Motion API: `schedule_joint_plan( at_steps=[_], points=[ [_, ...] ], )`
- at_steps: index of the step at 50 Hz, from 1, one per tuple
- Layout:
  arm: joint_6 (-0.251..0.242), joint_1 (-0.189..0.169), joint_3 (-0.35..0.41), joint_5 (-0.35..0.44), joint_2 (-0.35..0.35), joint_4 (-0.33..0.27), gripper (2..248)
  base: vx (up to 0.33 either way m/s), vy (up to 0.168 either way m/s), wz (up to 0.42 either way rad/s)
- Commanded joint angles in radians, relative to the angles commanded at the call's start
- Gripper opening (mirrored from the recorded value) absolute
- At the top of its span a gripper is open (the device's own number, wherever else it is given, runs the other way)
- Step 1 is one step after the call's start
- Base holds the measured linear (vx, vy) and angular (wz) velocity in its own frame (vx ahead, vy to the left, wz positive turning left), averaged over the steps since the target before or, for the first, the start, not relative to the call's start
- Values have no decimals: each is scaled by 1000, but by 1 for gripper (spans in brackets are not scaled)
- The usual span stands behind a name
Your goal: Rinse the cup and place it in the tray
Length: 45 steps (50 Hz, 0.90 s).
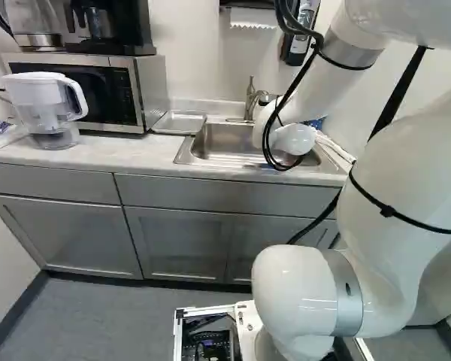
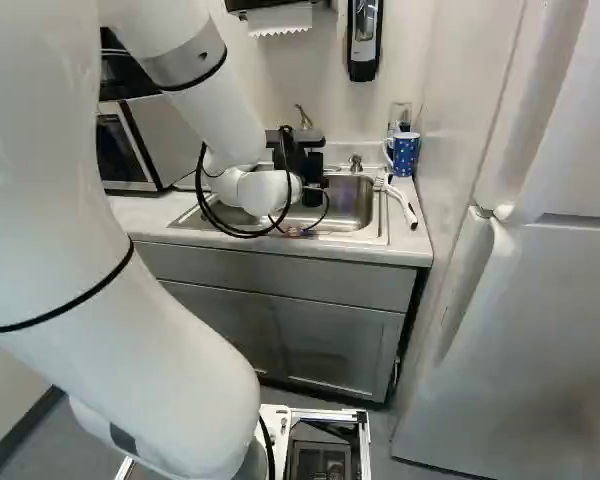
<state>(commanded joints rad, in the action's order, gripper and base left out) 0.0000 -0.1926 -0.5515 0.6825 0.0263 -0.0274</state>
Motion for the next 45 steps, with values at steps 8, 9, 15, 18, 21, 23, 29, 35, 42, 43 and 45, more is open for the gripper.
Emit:
schedule_joint_plan(
  at_steps=[8, 9, 15, 18, 21, 23, 29, 35, 42, 43, 45],
  points=[
    [0, 0, 0, 0, 0, 0, 122, 0, 0, 0],
    [0, 0, 0, 0, 0, 0, 122, 0, 0, 0],
    [0, 0, 0, 0, 0, 0, 122, 0, 0, 0],
    [0, 0, 0, 0, 0, 0, 122, 0, 0, 0],
    [0, 0, 0, 0, 0, 0, 122, 0, 0, 0],
    [0, 0, 0, 0, 0, 0, 122, 0, 0, 0],
    [0, 0, 0, 0, 0, 0, 122, 0, 0, 0],
    [0, 0, 0, 0, 0, 0, 122, 0, 0, 0],
    [0, 0, 0, 0, 0, 0, 122, 0, 0, 0],
    [0, 0, 0, 0, 0, 0, 122, 0, 0, 0],
    [0, 0, 0, 0, 0, 0, 122, 0, 0, 0]
  ],
)
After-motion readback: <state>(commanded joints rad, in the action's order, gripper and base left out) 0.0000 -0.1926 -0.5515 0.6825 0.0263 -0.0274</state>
